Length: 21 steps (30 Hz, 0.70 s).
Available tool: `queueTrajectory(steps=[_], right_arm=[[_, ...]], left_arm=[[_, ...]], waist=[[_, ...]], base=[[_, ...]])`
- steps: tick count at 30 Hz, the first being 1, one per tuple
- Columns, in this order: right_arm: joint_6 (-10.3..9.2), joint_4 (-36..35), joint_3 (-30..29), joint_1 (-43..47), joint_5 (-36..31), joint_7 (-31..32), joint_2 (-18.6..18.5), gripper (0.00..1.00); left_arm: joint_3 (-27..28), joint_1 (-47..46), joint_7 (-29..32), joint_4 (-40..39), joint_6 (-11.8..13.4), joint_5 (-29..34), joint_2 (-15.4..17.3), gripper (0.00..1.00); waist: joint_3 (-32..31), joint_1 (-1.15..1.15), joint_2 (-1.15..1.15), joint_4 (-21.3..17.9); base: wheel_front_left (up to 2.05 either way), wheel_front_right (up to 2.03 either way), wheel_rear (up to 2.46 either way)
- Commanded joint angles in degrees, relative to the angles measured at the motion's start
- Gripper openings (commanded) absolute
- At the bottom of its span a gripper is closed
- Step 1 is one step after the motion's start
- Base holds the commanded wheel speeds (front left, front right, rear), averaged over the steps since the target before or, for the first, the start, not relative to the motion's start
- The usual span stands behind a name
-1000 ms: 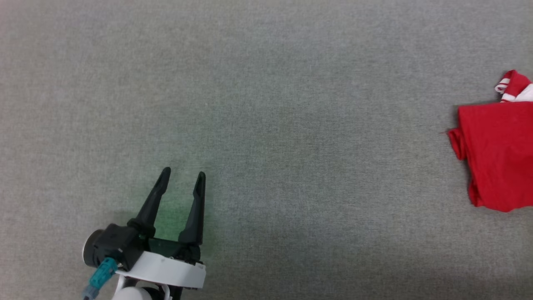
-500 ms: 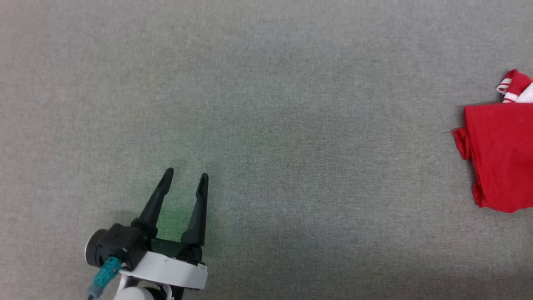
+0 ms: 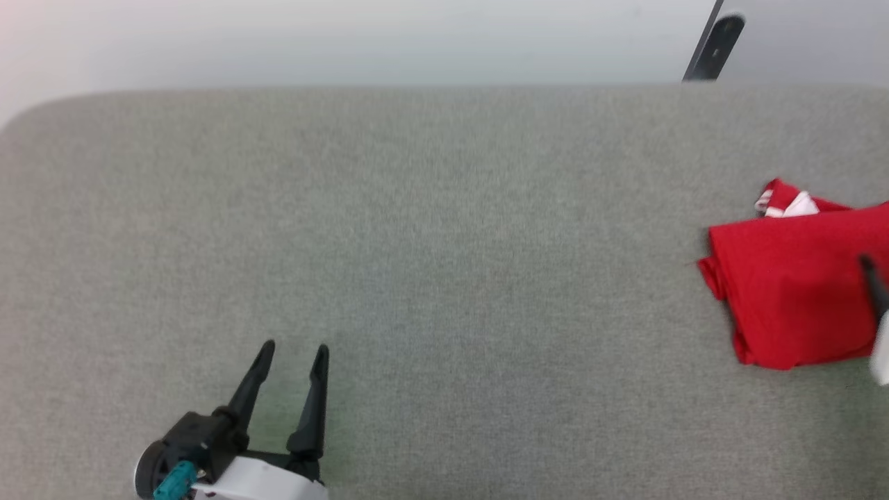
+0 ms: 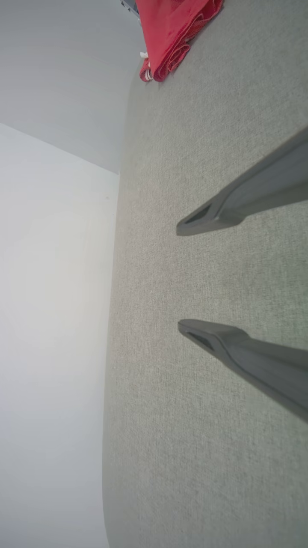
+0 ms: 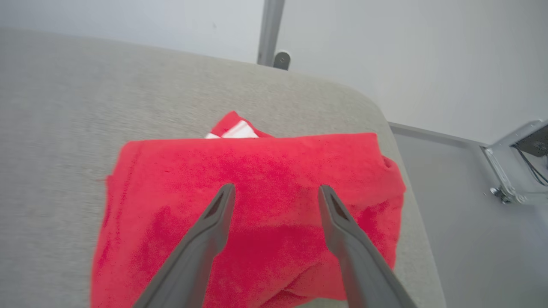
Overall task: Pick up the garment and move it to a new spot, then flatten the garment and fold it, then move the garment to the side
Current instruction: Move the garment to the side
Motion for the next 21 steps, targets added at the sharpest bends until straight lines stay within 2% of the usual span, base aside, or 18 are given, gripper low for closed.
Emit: queueTrajectory(steps=[1,6,13,21], right_arm=[[-0.09,-1.09,1.55,1.4,0.53,-1.01,1.16,1.0],[-0.09,-4.15,5.23,4.09,1.81,-4.21,5.17,1.0],[-0.09,-6.82,7.35,8.14,2.28,-8.52,11.47,1.0],[-0.09,-10.33,8.7,14.47,2.81,-11.31,15.82,1.0]], left_arm=[[0.44,0.81,0.04,0.63,-0.14,-0.32,0.12,1.0],[1.77,1.77,0.03,2.48,0.02,-0.02,0.22,1.0],[2.24,2.82,0.04,4.75,0.1,0.69,0.53,1.0],[3.19,4.5,0.04,5.63,0.13,0.36,0.41,1.0]], waist=[[-5.03,0.0,0.0,-1.03],[-8.57,0.0,0.0,-0.83],[-11.76,0.0,0.0,-0.02],[-13.43,0.0,0.0,0.21]], base=[[0.0,0.0,0.0],[0.0,0.0,0.0],[0.0,0.0,0.0],[0.0,0.0,0.0]])
